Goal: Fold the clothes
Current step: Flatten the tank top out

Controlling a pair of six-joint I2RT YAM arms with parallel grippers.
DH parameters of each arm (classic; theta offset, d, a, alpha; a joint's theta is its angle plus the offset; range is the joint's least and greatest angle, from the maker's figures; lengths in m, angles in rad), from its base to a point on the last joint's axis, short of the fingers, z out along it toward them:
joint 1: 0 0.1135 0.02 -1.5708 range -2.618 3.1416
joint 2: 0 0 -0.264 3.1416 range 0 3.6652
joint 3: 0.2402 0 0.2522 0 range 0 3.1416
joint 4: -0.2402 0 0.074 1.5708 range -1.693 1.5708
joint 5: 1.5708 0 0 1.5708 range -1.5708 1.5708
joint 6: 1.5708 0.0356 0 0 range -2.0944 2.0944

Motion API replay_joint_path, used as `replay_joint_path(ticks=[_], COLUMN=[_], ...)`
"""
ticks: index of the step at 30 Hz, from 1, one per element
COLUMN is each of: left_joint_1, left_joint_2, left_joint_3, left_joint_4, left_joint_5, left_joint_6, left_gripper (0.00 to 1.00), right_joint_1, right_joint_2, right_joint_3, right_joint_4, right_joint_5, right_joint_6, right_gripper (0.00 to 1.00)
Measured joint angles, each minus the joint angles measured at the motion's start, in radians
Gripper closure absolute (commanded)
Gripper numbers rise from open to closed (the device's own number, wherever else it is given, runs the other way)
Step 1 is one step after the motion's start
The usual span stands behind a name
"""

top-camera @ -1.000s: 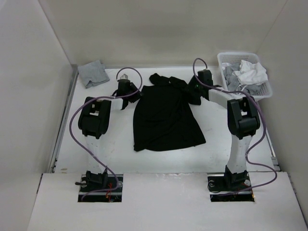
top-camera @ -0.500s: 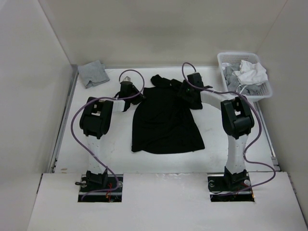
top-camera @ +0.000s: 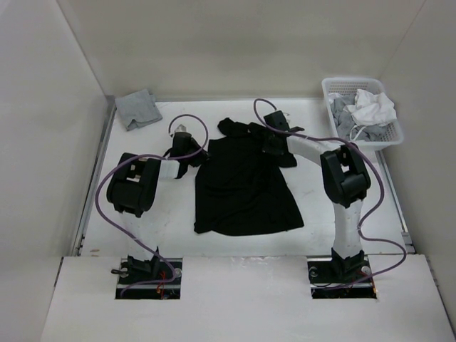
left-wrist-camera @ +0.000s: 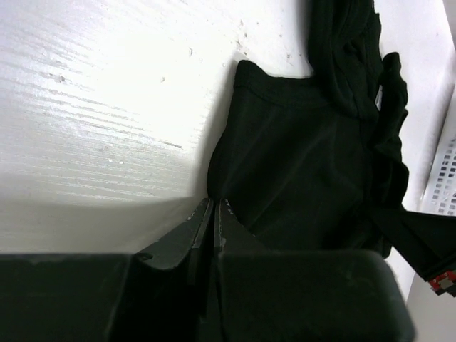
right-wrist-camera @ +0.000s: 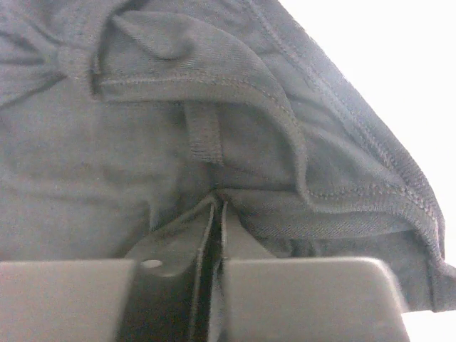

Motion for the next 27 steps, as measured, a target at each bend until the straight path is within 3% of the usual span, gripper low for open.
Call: replay_joint_path(ticks=[3, 6, 13, 20, 24, 27], left_joint_1=[-0.001, -0.002, -0.014, -0.058, -0.056, -0.048], left_joint_2=[-0.011, -0.091, -0.621, -1.161, -1.305, -1.321], left_joint_3=[0.0, -0.024, -0.18, -0.256, -0.219, -0.166], left_joint_4=[0.001, 0.001, 0.018, -0.072, -0.175, -0.203], left_joint_5=[-0.001, -0.001, -0.042, -0.117, -0.136, -0.147], left_joint_6=[-0.01, -0.014, -0.001, 0.033, 0.055, 0.08], left_gripper=[0.99, 0.99, 0.99, 0.99, 0.98, 0.98], right_joint_1=[0.002, 0.004, 0.1, 0.367, 0.552, 0.671], right_joint_2=[-0.024, -0.166, -0.701, -1.137, -1.231, -1.244], right_joint_3=[-0.037, -0.188, -0.371, -0.396, -0.342, -0.309], right_joint_4=[0.051, 0.132, 0.254, 0.237, 0.172, 0.16], right_joint_5=[0.002, 0.011, 0.074, 0.212, 0.343, 0.431], right_joint_6=[0.001, -0.006, -0.076, -0.161, -0.2, -0.227], right_gripper=[1.0, 1.0, 1.0, 0.98, 0.97, 0.96])
